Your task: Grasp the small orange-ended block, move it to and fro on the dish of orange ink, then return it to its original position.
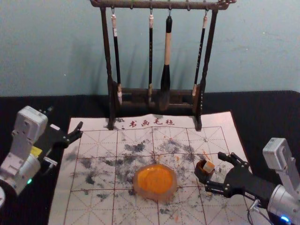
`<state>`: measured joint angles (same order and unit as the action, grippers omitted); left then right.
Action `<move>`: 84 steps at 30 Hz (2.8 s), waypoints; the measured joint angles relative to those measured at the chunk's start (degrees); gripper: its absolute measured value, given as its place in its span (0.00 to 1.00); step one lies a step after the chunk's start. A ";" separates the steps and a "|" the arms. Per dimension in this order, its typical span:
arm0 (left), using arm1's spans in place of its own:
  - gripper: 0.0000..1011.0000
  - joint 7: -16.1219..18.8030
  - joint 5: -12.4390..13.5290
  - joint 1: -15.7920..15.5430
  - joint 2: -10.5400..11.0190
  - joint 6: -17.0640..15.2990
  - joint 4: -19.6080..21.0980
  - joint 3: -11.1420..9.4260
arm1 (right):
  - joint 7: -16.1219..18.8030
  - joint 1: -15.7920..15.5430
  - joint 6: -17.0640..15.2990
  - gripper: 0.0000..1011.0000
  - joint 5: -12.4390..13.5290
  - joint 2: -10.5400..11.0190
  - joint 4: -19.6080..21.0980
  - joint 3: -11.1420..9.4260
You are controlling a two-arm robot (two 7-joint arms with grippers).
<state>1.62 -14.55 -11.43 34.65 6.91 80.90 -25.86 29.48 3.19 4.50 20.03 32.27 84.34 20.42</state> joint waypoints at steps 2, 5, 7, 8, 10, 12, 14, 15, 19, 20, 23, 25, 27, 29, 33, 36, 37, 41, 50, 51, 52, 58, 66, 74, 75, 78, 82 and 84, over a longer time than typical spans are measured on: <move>0.99 0.00 0.00 0.00 0.00 0.00 0.00 0.00 | 0.00 0.06 -0.11 0.99 -0.13 -0.15 -0.11 -0.09; 0.99 0.00 0.00 0.00 0.00 0.00 0.00 0.00 | 0.03 0.22 -0.27 0.99 -0.27 -0.45 -0.32 -0.22; 0.99 0.00 0.00 0.00 0.00 0.00 0.00 0.00 | 0.05 0.27 -0.39 0.99 -0.39 -0.62 -0.38 -0.29; 0.99 0.00 0.00 0.00 0.00 0.00 0.00 0.00 | 0.05 0.29 -0.41 0.99 -0.41 -0.65 -0.38 -0.30; 0.99 0.00 0.00 0.00 0.00 0.00 0.00 0.00 | 0.05 0.28 -0.42 0.99 -0.41 -0.63 -0.39 -0.30; 0.99 0.00 0.00 0.00 0.00 0.00 0.00 0.00 | 0.05 0.28 -0.41 0.99 -0.40 -0.61 -0.39 -0.30; 0.99 0.00 0.00 0.00 0.00 0.00 0.00 0.00 | 0.05 0.28 -0.40 0.99 -0.40 -0.59 -0.39 -0.30; 0.99 0.00 0.00 0.00 0.00 0.00 0.00 0.00 | 0.05 0.28 -0.40 0.99 -0.39 -0.57 -0.39 -0.30; 0.99 0.00 0.00 0.00 0.00 0.00 0.00 0.00 | 0.04 0.28 -0.37 0.99 -0.36 -0.56 -0.39 -0.29; 0.99 0.00 0.00 0.00 0.00 0.00 0.01 0.00 | 0.04 0.27 -0.36 0.99 -0.35 -0.55 -0.39 -0.29; 0.99 0.00 0.00 0.00 0.00 0.00 0.00 0.00 | 0.03 0.26 -0.35 0.99 -0.33 -0.54 -0.38 -0.27; 0.99 0.00 0.00 0.00 0.00 0.00 0.00 0.00 | 0.02 0.25 -0.33 0.99 -0.32 -0.53 -0.37 -0.26; 0.99 0.00 0.00 0.00 0.00 0.00 0.00 0.00 | 0.02 0.24 -0.33 0.98 -0.31 -0.52 -0.37 -0.25; 0.99 0.00 0.00 0.00 0.00 0.00 0.00 0.00 | 0.01 0.23 -0.31 0.95 -0.29 -0.51 -0.35 -0.24; 0.99 0.00 0.00 0.00 0.00 0.00 0.00 0.00 | 0.00 0.23 -0.29 0.85 -0.27 -0.49 -0.34 -0.22; 0.99 0.00 0.00 0.00 0.00 0.00 0.00 0.00 | 0.00 0.23 -0.27 0.78 -0.26 -0.48 -0.32 -0.20; 0.99 0.00 0.00 0.00 0.00 0.00 0.00 0.00 | 0.00 0.23 -0.27 0.74 -0.25 -0.48 -0.32 -0.20; 0.99 0.00 0.00 0.00 0.00 0.00 0.00 0.00 | 0.00 0.23 -0.26 0.61 -0.24 -0.47 -0.30 -0.20; 0.99 0.00 0.00 0.00 0.00 0.00 0.00 0.00 | 0.00 0.23 -0.26 0.34 -0.24 -0.47 -0.30 -0.20; 0.99 0.00 0.00 0.00 0.00 0.00 0.00 0.00 | 0.00 0.23 -0.26 0.30 -0.24 -0.47 -0.29 -0.20; 0.99 0.00 0.00 0.00 0.00 0.00 0.00 0.00 | 0.00 0.23 -0.26 0.27 -0.24 -0.47 -0.29 -0.20; 0.99 0.00 0.00 0.00 0.00 0.00 0.00 0.00 | 0.00 0.23 -0.26 0.11 -0.24 -0.47 -0.30 -0.20; 0.99 0.00 0.00 0.00 0.00 0.00 0.00 0.00 | 0.00 0.23 -0.26 0.10 -0.24 -0.47 -0.30 -0.20; 0.99 0.00 0.00 0.00 0.00 0.00 0.00 0.00 | 0.00 0.23 -0.27 0.10 -0.25 -0.47 -0.30 -0.20; 0.99 0.00 0.00 0.00 0.00 0.00 0.00 0.00 | 0.00 0.23 -0.27 0.10 -0.25 -0.48 -0.30 -0.20; 0.99 0.00 0.00 0.00 0.00 0.00 0.00 0.00 | -0.03 0.21 -0.33 0.10 -0.24 -0.51 -0.30 -0.29; 0.99 0.00 0.00 0.00 0.00 0.00 0.00 0.00 | -0.18 0.07 -0.69 0.10 -0.05 -0.78 -0.11 -0.79; 0.99 0.00 0.00 0.00 0.00 0.00 0.00 0.00 | -0.20 -0.03 -0.85 0.10 0.19 -0.87 0.10 -1.03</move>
<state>1.62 -14.55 -11.43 34.64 6.91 80.90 -25.86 29.28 3.16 3.65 20.23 31.40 84.44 19.38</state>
